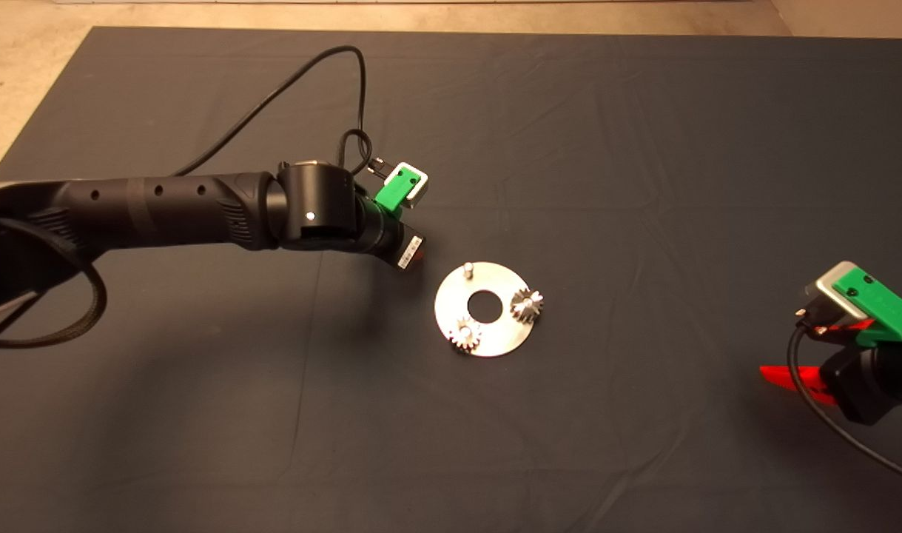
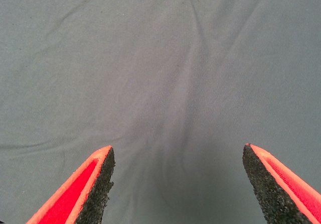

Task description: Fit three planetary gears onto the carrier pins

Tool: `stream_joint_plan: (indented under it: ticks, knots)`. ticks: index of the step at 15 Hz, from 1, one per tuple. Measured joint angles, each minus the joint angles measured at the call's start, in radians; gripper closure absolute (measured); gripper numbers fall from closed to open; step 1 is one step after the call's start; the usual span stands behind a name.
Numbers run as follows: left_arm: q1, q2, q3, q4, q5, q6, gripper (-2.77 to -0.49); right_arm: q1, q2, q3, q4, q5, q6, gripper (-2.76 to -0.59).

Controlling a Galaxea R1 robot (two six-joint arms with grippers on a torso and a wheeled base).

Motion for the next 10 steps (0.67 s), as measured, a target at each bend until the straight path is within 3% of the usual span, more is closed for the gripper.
stream_joint_plan:
  ticks: [2,3,5,8,10]
  knots:
    - [0.001,0.000,-0.005,0.000,-0.034,0.000,-1.75,0.000,0.000,0.000,0.000,0.000,0.000,-1.89]
    - [0.001,0.000,-0.007,0.000,-0.038,0.000,-1.75,0.000,-0.001,0.000,0.000,0.000,0.000,-1.89]
    - [0.006,0.000,-0.015,0.000,-0.041,0.000,-1.75,0.000,-0.008,0.000,0.000,-0.001,0.000,-1.89]
    - [0.033,0.000,-0.016,-0.001,-0.042,0.000,-1.75,0.005,-0.023,0.000,0.001,0.000,0.000,-1.89]
    - [0.033,-0.001,-0.016,-0.002,-0.042,0.000,-1.75,0.013,-0.038,0.000,0.001,0.000,0.000,-1.89]
